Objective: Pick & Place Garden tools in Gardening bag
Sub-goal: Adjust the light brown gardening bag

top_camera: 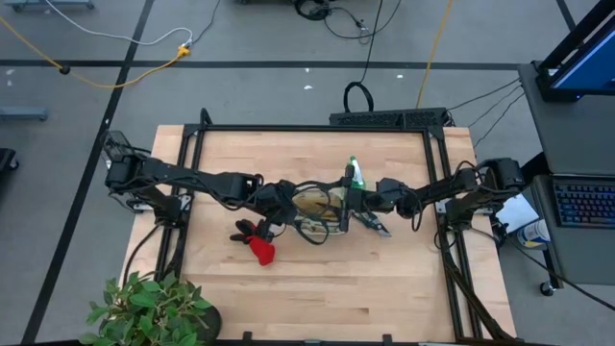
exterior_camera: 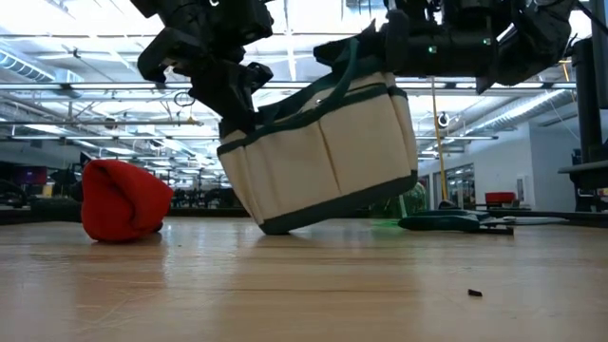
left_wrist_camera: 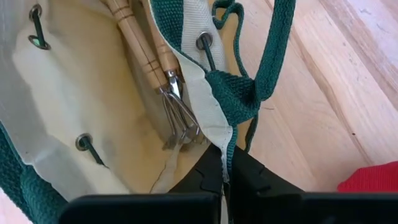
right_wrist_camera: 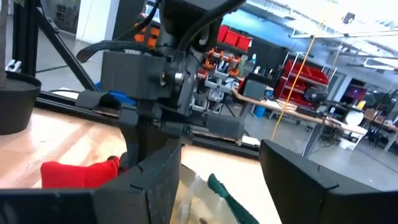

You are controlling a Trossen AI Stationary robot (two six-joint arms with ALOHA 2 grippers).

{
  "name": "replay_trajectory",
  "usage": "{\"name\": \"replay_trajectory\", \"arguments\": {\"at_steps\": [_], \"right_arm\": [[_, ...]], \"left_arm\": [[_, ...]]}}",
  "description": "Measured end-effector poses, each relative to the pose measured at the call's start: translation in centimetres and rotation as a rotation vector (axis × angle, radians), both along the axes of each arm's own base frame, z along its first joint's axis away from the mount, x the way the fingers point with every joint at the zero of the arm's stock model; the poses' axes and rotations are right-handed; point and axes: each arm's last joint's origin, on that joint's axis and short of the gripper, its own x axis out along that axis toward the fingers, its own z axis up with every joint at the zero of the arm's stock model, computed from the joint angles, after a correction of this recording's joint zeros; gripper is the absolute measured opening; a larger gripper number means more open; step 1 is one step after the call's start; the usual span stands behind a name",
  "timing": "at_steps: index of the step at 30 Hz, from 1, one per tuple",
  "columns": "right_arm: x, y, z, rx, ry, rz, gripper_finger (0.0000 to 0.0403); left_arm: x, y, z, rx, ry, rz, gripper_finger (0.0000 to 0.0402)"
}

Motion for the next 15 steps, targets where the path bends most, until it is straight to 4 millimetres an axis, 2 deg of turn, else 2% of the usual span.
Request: {"name": "replay_trajectory", "arguments": {"at_steps": [7, 15], "right_arm": [[-0.5, 0.0, 0.8, 0.03, 0.025, 0.003, 0.0204], [-1.4, 0.0, 2.4, 0.058, -0.009, 0.012, 0.0214]], "left_arm": [[-0.1, 0.0, -0.1, -0.001, 0.013, 0.001, 0.0006], [-0.1, 0.0, -0.1, -0.012, 0.019, 0.019, 0.0008]]}}
